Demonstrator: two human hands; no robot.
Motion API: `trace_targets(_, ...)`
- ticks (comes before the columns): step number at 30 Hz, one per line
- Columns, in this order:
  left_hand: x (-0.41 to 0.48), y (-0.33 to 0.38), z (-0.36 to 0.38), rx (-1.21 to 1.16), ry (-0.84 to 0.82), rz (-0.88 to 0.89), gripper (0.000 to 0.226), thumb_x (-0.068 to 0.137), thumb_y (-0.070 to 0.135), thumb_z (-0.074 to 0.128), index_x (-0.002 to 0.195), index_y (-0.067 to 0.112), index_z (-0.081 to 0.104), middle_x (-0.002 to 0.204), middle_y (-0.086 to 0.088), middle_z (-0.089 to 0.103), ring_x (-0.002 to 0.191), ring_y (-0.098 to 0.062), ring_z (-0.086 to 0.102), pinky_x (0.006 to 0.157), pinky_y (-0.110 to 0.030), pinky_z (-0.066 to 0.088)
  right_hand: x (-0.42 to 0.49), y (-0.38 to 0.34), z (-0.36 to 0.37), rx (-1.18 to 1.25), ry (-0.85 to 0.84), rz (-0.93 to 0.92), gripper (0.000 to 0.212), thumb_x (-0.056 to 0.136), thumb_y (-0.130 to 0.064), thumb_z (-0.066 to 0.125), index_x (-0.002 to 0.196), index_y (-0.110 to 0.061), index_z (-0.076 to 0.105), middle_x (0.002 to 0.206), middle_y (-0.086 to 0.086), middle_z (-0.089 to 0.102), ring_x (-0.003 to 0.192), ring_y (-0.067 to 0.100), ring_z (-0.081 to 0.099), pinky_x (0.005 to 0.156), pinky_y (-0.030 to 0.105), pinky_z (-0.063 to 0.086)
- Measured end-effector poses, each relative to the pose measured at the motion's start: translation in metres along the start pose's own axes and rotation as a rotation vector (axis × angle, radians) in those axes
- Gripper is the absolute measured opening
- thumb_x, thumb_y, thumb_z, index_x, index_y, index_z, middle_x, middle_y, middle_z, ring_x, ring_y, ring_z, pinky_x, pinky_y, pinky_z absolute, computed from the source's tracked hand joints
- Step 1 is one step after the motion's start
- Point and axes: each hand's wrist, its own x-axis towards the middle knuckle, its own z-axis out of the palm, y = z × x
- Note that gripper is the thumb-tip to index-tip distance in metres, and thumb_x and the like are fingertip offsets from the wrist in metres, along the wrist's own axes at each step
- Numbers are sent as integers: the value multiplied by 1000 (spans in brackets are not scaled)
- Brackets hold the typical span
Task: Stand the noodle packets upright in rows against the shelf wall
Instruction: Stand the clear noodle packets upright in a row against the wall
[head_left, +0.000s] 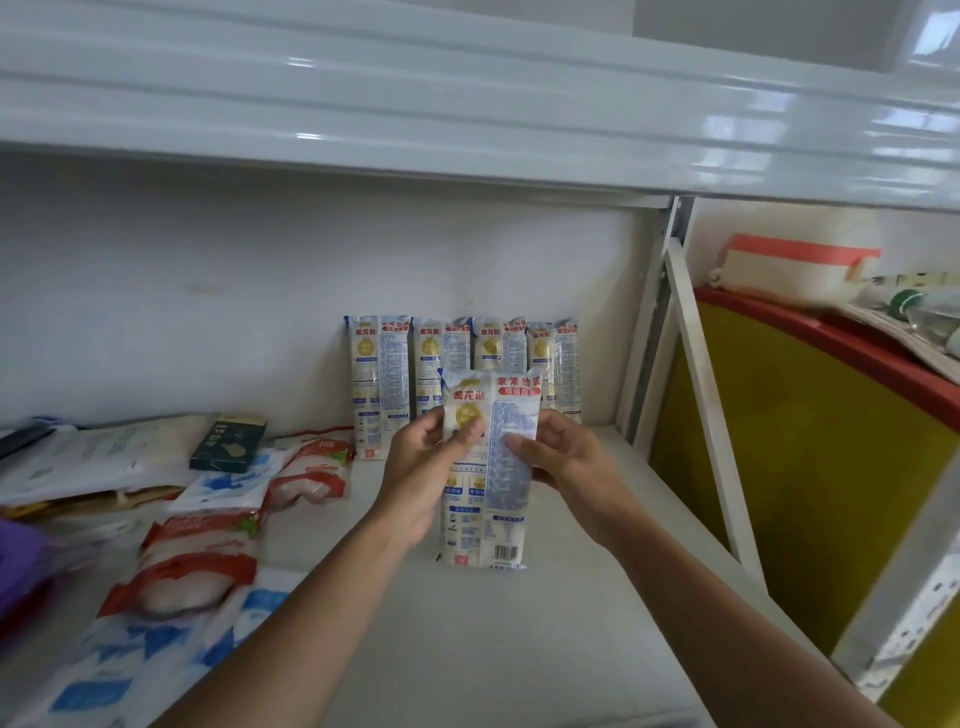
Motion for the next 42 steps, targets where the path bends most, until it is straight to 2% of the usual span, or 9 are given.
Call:
trace_targets(5, -2, 7, 8, 8, 46, 56, 29, 85, 24, 78, 113, 15, 75, 107, -4, 80, 104, -20, 75, 96, -38, 55, -2, -16, 6, 81, 59, -70, 28, 97, -23, 67, 120, -8, 70, 117, 9, 77, 111, 30, 73, 103, 50, 55)
trace_targets(11, 4, 21, 11, 3, 125, 82, 21, 87, 24, 78, 97, 5, 77, 94, -12, 81, 85, -26, 79, 70, -31, 61, 2, -22, 12, 93, 232, -104, 30, 93, -23, 74, 96, 6, 75, 97, 19, 79, 98, 40, 74, 95, 54, 58)
trace_targets(18, 9, 24, 10, 62, 177, 9, 23, 91, 33, 72, 96, 11, 79, 91, -7, 81, 85, -28, 79, 81, -38, 60, 7, -23, 13, 222, 240, -35, 24, 99, -29, 64, 98, -9, 78, 99, 9, 81, 95, 25, 78, 86, 35, 60)
trace_targets(21, 9, 25, 9, 37, 192, -32, 22, 94, 33, 70, 91, 13, 79, 91, -9, 81, 85, -30, 78, 83, -41, 60, 8, -23, 11, 265, 232, 24, 27, 103, -31, 57, 114, -12, 72, 104, 6, 81, 97, 23, 78, 92, 39, 58)
trace_targets(26, 9, 25, 2, -43, 172, -74, 33, 99, 43, 57, 102, 15, 75, 103, -9, 80, 97, -27, 77, 91, -44, 57, -4, -2, -4, -122, -38, 125, 49, 91, -62, 58, 121, -25, 68, 113, -3, 78, 105, 22, 73, 90, 38, 58)
trace_targets(30, 9, 25, -4, -57, 65, -91, 41, 102, 50, 46, 117, 19, 69, 116, -6, 77, 109, -22, 73, 98, -40, 53, -16, 24, -4, -443, -179, 241, 34, 88, -48, 74, 117, -30, 68, 109, -14, 77, 96, 10, 73, 70, 22, 57)
trace_targets(34, 11, 18, -11, 32, -82, -105, 49, 98, 56, 43, 129, 23, 61, 129, -1, 72, 119, -18, 68, 105, -41, 49, -17, 44, -7, -203, -90, 296, 22, 94, -24, 72, 117, -22, 71, 110, -8, 79, 96, 14, 77, 75, 27, 63)
trace_targets(39, 17, 3, -24, 266, -166, -150, 72, 90, 67, 42, 143, 20, 53, 139, 2, 64, 123, -16, 65, 108, -42, 48, 9, 57, -50, -228, 128, 236, 21, 94, -26, 73, 112, -15, 73, 105, 0, 81, 92, 20, 79, 76, 31, 65)
trace_targets(42, 22, -4, -27, 306, -150, -164, 73, 88, 68, 42, 143, 22, 54, 140, 3, 64, 122, -14, 65, 106, -41, 50, 32, 69, -95, -241, 329, 163, 25, 93, -26, 74, 116, -16, 73, 99, 1, 81, 90, 29, 77, 78, 42, 65)
